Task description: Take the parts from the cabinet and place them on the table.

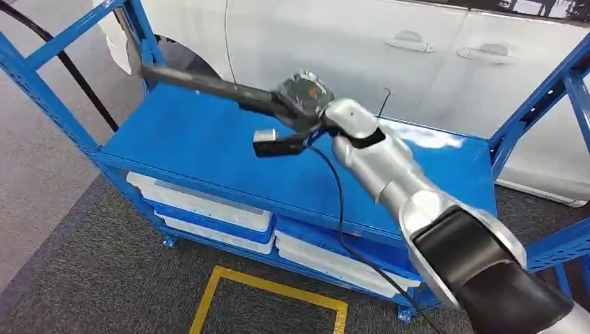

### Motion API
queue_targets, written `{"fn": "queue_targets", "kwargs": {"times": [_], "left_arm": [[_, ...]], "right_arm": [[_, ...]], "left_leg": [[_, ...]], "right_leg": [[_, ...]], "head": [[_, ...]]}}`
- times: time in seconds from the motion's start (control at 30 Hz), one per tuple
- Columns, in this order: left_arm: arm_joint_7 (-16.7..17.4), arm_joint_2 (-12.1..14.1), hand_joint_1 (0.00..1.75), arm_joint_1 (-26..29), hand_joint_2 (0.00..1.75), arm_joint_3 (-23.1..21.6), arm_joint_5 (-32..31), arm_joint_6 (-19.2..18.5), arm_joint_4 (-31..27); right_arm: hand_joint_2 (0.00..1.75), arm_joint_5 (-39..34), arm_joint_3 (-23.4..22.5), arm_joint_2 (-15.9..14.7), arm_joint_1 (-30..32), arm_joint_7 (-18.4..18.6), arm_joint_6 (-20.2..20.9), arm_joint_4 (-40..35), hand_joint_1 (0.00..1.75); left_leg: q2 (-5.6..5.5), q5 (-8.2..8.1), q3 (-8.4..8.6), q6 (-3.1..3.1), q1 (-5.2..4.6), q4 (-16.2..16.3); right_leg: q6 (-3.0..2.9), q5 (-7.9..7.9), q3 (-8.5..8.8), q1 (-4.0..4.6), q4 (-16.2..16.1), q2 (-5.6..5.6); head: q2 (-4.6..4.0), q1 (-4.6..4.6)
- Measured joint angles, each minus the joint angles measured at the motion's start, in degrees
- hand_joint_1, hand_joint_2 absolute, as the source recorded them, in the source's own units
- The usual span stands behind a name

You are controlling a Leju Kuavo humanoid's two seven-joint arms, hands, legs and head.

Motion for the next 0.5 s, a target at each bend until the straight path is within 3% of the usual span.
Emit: {"fn": "queue_targets", "kwargs": {"times": [0.07, 0.1, 0.13, 0.17, 0.2, 0.27, 0.3, 0.4, 0.43, 0.47, 0.5], "left_arm": [[-2.53, -0.11, 0.00, -0.41, 1.75, 1.22, 0.83, 1.53, 0.00], [-3.68, -0.20, 0.00, -0.43, 1.75, 1.55, 0.87, 2.03, 0.00], [-4.52, -0.20, 0.00, -0.45, 1.75, 1.92, 1.11, 2.36, 0.00], [-4.93, -0.22, 0.00, -0.52, 1.75, 2.27, 1.24, 2.47, 0.00], [-5.17, -0.24, 0.00, -0.62, 1.75, 2.45, 1.33, 2.49, 0.00], [-5.35, -0.37, 0.00, -0.88, 1.75, 2.71, 1.33, 2.51, 0.00], [-5.39, -0.57, 0.00, -0.93, 1.75, 2.84, 1.35, 2.53, 0.00], [-7.14, -0.68, 0.00, -1.04, 1.75, 3.50, 2.21, 1.63, 0.00], [-7.67, -0.68, 0.00, -1.08, 0.00, 3.82, 2.89, 0.71, 0.00], [-7.91, -0.61, 0.00, -1.11, 0.00, 4.17, 3.58, -0.07, 0.00], [-7.91, -0.59, 0.00, -1.07, 0.00, 4.63, 4.24, -0.63, 0.00]], "right_arm": [[1.75, -7.32, -0.48, -0.48, -3.22, -0.63, 5.35, -4.59, 1.75], [1.75, -11.26, -0.80, -0.57, -4.05, -0.74, 7.90, -6.55, 1.75], [1.75, -14.55, -1.25, -0.66, -4.53, -0.85, 9.99, -8.37, 1.75], [1.75, -16.45, -1.53, -0.76, -4.83, -0.85, 11.03, -9.99, 1.75], [1.75, -17.37, -1.70, -0.81, -5.18, -0.85, 11.46, -11.58, 1.75], [1.75, -18.13, -1.90, -1.22, -6.43, -0.63, 11.55, -14.25, 1.75], [1.75, -18.46, -2.01, -1.49, -6.93, -0.61, 11.53, -15.14, 1.75], [1.75, -24.57, -2.23, -1.62, -7.61, -0.59, 14.58, -17.02, 1.75], [1.75, -30.11, -2.73, -1.95, -7.64, -0.43, 17.86, -17.50, 1.75], [1.75, -37.32, -3.54, -2.23, -7.61, 0.16, 21.77, -18.40, 1.75], [1.75, -44.85, -4.40, -2.45, -7.62, 1.13, 25.49, -19.35, 1.75]], "left_leg": [[-0.05, 0.11, -0.05, 0.18, -0.13, -0.10], [-0.07, 0.08, -0.01, 0.22, -0.16, -0.07], [-0.08, 0.04, 0.11, 0.24, -0.18, -0.05], [-0.11, -0.05, 0.26, 0.23, -0.17, -0.02], [-0.17, -0.16, 0.41, 0.21, -0.17, 0.03], [-0.42, -0.41, 0.71, -0.05, -0.18, 0.15], [-0.47, -0.44, 0.72, -0.23, -0.17, 0.02], [-0.55, -0.24, 0.44, -1.10, -0.20, -0.03], [-0.56, -0.16, 0.56, -1.42, -0.20, -0.18], [-0.46, -0.62, 0.16, -1.77, -0.34, 0.07], [-0.19, -1.59, -0.21, -1.95, -0.34, 1.39]], "right_leg": [[0.06, -5.31, -3.20, -0.02, 8.86, 0.03], [0.12, -6.88, -4.73, -0.01, 13.07, 0.04], [0.19, -7.14, -5.68, -0.02, 15.61, 0.04], [0.26, -5.80, -5.43, -0.04, 14.98, 0.03], [0.26, -3.42, -4.08, -0.11, 12.05, 0.00], [-0.17, 2.60, 0.40, -0.15, 1.52, 0.01], [-0.48, 2.46, 1.70, 0.03, -0.96, 0.07], [-0.90, 2.02, 2.10, 0.61, -2.64, 0.07], [-1.11, 2.14, 2.14, 0.61, -2.91, 0.08], [-1.62, 2.54, 2.59, -0.29, -3.71, -0.09], [-1.84, 2.64, 2.74, -0.11, -3.96, -0.10]], "head": [[0.00, 0.00], [0.00, 0.00], [0.00, 0.00], [0.00, 0.00], [0.00, 0.00], [0.00, 0.00], [0.00, 0.00], [0.00, 0.00], [0.00, 0.00], [0.00, 0.00], [0.00, 0.00]]}}
